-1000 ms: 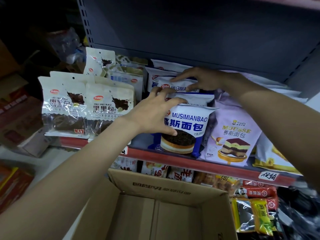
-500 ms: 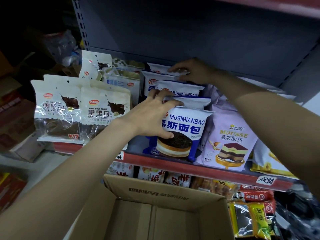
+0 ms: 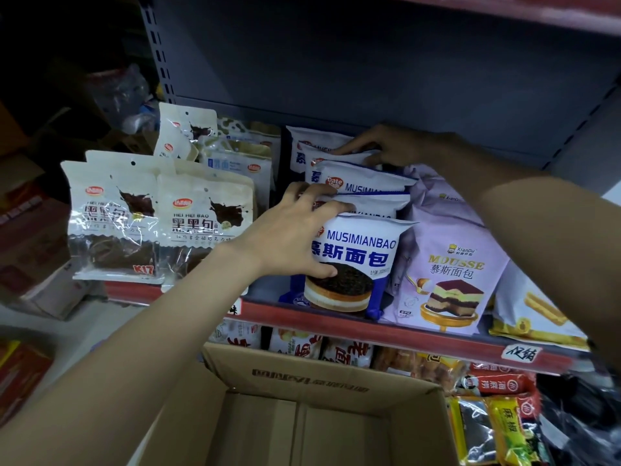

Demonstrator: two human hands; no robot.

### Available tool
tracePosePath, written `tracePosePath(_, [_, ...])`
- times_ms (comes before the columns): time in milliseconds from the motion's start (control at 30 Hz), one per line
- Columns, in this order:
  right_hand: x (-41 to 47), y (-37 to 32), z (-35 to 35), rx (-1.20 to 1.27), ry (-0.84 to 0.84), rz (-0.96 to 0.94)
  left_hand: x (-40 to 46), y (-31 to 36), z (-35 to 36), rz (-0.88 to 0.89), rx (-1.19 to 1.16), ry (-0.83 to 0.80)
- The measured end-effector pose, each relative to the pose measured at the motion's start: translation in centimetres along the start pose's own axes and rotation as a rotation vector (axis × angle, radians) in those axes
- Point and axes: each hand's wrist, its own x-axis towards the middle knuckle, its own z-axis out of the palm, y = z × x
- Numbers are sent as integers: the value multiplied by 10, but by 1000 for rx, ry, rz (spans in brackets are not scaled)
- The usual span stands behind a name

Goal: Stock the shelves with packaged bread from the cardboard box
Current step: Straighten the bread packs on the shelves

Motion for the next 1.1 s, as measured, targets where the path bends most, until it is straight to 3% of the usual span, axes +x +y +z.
tracePosePath(100, [-10,5,-5,31,-35,58,0,-1,0,-6,-4,-2])
tracePosePath(233, [-7,3,-12,32,281,42,1,0,0,0,1,-12])
tracePosePath(300, [4,-1,-14,-41,347,11,1,-1,0,4,1,-9])
tracePosePath(500, [41,9,-3,-317,127,4,2,-3,2,19,31,6])
tracePosePath(867, [10,27,-15,-288,76,62,0,-2,1,22,-4,16])
tracePosePath(1000, [3,29,-13,-293,93,62,0,-2,1,22,-13,13])
tracePosePath(1100, [-9,17,-15,-157,237,55,-1,-5,1,29,-92,8])
